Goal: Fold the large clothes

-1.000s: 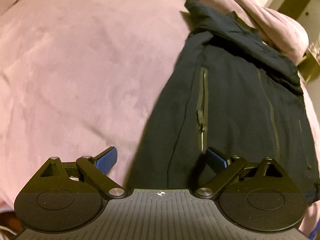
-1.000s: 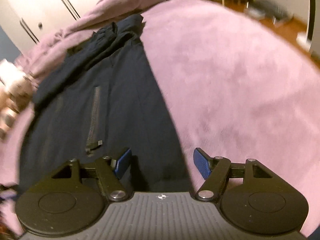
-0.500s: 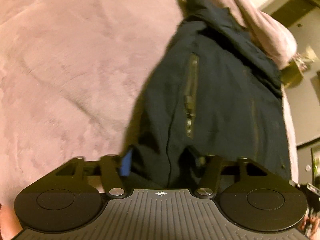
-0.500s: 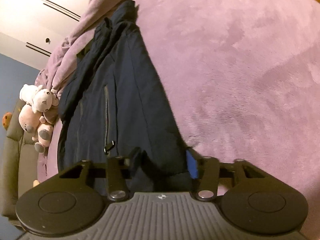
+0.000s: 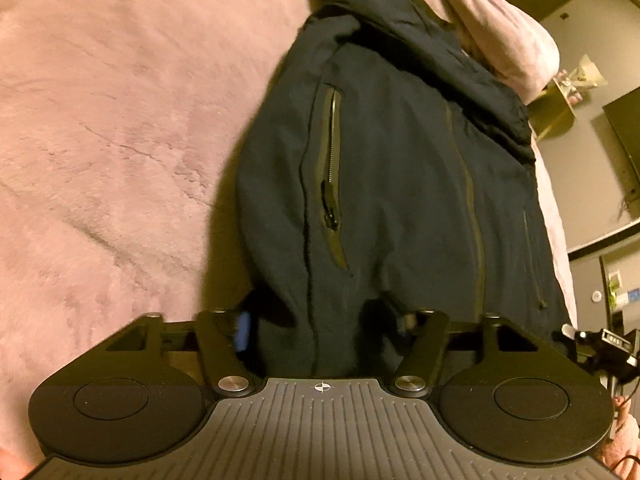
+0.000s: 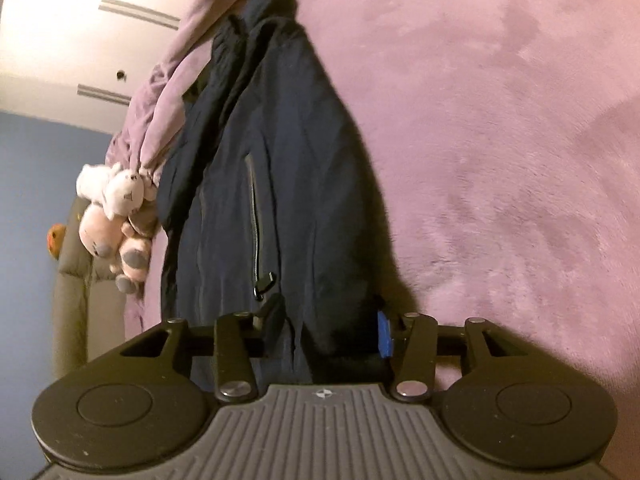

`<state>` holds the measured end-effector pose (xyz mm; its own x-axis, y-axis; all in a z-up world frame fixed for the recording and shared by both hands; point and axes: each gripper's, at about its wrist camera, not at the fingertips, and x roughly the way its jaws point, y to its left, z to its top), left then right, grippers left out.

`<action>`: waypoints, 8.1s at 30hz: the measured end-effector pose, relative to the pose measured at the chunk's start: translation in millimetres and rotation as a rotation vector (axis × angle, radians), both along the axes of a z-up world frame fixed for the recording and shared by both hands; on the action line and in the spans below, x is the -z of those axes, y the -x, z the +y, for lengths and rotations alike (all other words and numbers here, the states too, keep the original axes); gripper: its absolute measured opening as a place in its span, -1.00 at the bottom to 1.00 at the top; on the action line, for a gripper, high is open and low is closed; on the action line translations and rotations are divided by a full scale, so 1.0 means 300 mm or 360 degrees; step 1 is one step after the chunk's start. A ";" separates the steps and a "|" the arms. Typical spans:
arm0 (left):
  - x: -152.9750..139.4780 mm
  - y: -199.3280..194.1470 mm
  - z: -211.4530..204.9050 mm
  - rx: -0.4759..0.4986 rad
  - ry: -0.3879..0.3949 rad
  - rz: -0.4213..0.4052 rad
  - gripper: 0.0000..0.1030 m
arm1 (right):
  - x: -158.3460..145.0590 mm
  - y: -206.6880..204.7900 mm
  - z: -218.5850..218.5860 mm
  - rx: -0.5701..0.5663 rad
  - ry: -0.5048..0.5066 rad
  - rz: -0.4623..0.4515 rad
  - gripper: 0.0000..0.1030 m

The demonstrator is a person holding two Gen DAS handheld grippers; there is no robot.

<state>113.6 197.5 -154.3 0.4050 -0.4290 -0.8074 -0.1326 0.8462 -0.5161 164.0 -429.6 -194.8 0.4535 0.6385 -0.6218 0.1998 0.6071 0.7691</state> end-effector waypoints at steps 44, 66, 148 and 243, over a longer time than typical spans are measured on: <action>-0.108 -0.945 0.114 -0.0557 0.0321 -0.0322 -0.41 | -0.265 -0.938 0.127 0.0428 0.0377 -0.0545 -0.13; -0.083 -0.965 0.225 -0.0610 0.0252 -0.0327 0.72 | -0.190 -0.955 0.203 0.0227 0.0817 -0.0648 0.45; 0.114 -1.526 -0.226 -0.0415 -0.0805 -0.0594 0.94 | -0.055 -1.593 0.487 0.0151 0.1310 -0.0797 -0.16; -0.210 -0.146 0.063 -0.0620 -0.0021 -0.0300 -0.05 | -0.267 -0.052 -0.020 0.0740 0.0463 -0.0302 0.14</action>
<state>157.5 216.4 -91.5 0.6756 -0.2046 -0.7083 -0.3481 0.7584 -0.5511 179.5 -435.5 -114.8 0.7660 0.1605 -0.6225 0.3712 0.6802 0.6321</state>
